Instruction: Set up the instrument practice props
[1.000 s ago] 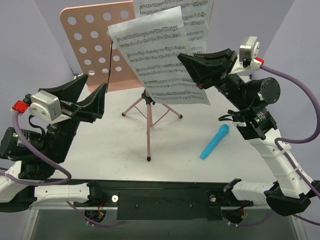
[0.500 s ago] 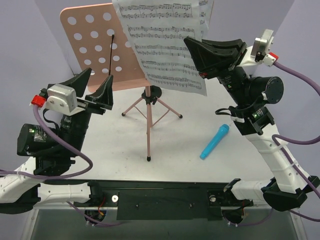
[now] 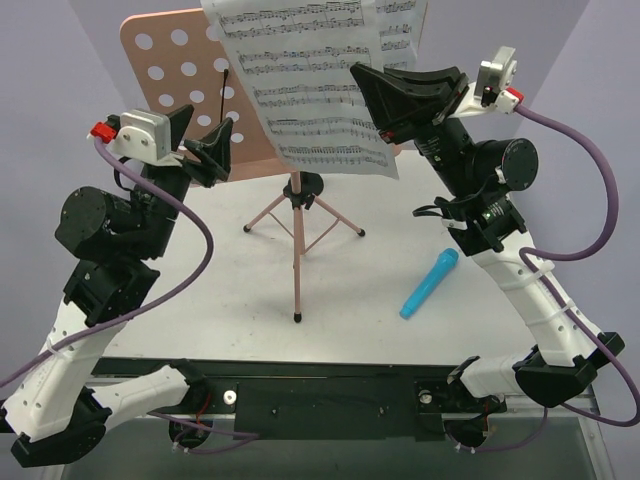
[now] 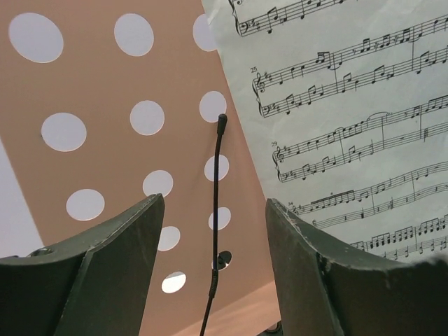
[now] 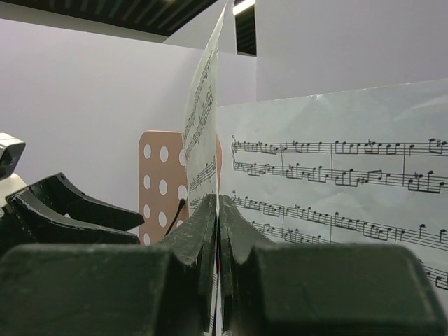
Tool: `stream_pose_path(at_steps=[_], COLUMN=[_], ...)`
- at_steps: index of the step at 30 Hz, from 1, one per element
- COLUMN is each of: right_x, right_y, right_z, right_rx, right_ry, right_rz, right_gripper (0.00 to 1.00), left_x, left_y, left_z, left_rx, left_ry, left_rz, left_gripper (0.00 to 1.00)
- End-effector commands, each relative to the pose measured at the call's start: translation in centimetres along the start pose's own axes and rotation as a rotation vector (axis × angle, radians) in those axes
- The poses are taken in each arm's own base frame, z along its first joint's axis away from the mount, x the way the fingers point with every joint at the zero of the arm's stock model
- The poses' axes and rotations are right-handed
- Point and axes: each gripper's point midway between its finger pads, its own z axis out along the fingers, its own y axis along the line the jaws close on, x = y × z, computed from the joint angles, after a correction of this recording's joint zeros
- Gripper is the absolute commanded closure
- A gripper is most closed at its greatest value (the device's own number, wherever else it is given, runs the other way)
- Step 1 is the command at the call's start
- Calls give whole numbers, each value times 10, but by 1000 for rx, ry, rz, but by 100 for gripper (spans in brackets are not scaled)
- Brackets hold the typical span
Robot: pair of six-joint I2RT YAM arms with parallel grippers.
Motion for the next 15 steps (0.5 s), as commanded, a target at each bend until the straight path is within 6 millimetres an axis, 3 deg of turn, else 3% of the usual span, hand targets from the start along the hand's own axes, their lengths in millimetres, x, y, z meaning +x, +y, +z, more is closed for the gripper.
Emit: stream_pose_path(at_steps=[1, 10, 15], right_x=[-46, -41, -44], right_y=[8, -1, -5], right_z=[3, 5, 5], right_rx=[-18, 12, 23], right_ry=[-148, -162, -174], right_rz=[-54, -58, -58], right_gripper=[100, 100, 100], left_x=[-11, 0, 3], left_y=[-15, -5, -7], left_z=[5, 16, 20], left_rx=[128, 129, 140], left_ry=[-19, 2, 6], left_rz=[-120, -155, -170], left_gripper=[30, 34, 47])
